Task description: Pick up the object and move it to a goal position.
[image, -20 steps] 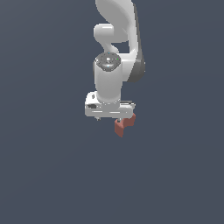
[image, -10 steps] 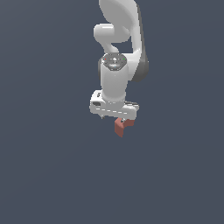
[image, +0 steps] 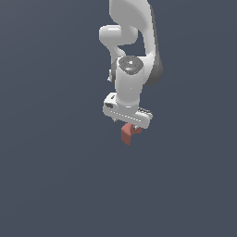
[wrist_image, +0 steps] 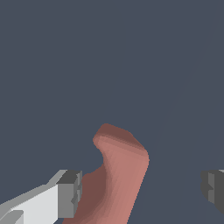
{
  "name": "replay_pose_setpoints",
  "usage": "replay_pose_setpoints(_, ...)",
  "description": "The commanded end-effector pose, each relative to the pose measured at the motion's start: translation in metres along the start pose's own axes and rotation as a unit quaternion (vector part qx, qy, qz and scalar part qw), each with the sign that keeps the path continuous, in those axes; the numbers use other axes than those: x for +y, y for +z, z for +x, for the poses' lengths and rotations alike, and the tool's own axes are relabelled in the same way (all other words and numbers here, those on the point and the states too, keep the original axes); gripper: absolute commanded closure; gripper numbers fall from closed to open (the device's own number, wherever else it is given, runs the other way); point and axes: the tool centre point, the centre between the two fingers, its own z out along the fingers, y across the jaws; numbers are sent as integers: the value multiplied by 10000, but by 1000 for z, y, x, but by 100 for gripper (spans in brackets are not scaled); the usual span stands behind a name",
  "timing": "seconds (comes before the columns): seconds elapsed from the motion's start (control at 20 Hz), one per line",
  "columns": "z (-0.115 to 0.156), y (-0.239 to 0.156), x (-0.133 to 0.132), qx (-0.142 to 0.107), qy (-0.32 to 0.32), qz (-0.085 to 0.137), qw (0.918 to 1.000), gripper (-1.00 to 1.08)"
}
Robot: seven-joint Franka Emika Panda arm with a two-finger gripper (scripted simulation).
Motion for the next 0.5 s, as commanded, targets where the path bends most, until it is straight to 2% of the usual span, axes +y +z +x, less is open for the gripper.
replay_pose_setpoints(0.0, -6, 2, -5, 3, 285, 7, 9996, -92)
replay_pose_setpoints(0.45, -26, 7, -19, 8, 1198, 32, 9928, -92)
